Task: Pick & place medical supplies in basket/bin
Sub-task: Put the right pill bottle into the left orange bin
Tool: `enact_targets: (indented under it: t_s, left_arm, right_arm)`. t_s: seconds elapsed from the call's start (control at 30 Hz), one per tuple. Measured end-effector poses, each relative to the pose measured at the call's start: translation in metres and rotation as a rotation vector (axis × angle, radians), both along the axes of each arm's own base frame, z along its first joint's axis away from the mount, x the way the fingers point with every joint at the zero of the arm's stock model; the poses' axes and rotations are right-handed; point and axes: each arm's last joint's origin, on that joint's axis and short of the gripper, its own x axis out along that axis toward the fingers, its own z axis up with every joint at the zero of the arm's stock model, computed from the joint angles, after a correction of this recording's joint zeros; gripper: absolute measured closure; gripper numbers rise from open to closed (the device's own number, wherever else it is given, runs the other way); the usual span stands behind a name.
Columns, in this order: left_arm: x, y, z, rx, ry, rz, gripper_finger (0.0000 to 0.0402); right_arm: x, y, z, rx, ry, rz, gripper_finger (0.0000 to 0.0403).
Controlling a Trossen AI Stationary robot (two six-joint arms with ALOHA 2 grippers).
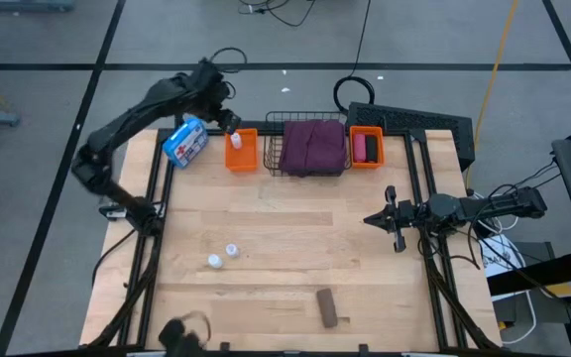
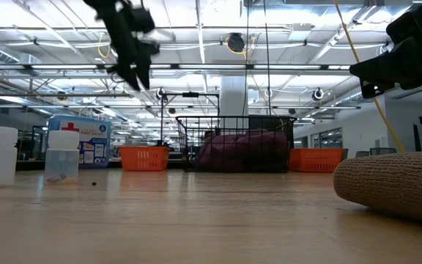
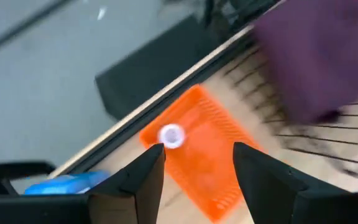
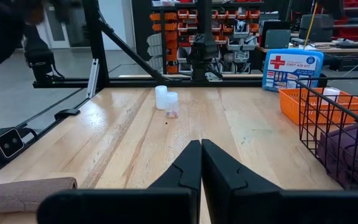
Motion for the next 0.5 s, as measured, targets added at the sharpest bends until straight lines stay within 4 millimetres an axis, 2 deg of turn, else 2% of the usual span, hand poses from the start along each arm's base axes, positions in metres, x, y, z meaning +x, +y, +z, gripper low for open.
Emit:
enact_targets:
  t_s: [0.13, 0.27, 0.4, 0.5]
  left_arm:
    - [-0.006, -0.056, 0.043, 0.109, -0.116, -0.126, 0.0203]
    - [-0.012, -0.113, 0.072, 0.169, -0.229, -0.256, 0.0209]
    - [-0.017, -0.162, 0.084, 0.142, -0.321, -0.371, 0.0215]
    - [-0.018, -0.192, 0.077, 0.090, -0.332, -0.432, 0.0215]
  right_arm:
    - [0.000, 0.000, 0.000, 0.000, 0.000, 0.000, 0.0403]
    - [0.000, 0.000, 0.000, 0.000, 0.000, 0.000, 0.0403]
    - [0.000, 0.000, 0.000, 0.000, 0.000, 0.000, 0.0403]
    - [0.000, 0.000, 0.000, 0.000, 0.000, 0.000, 0.0403]
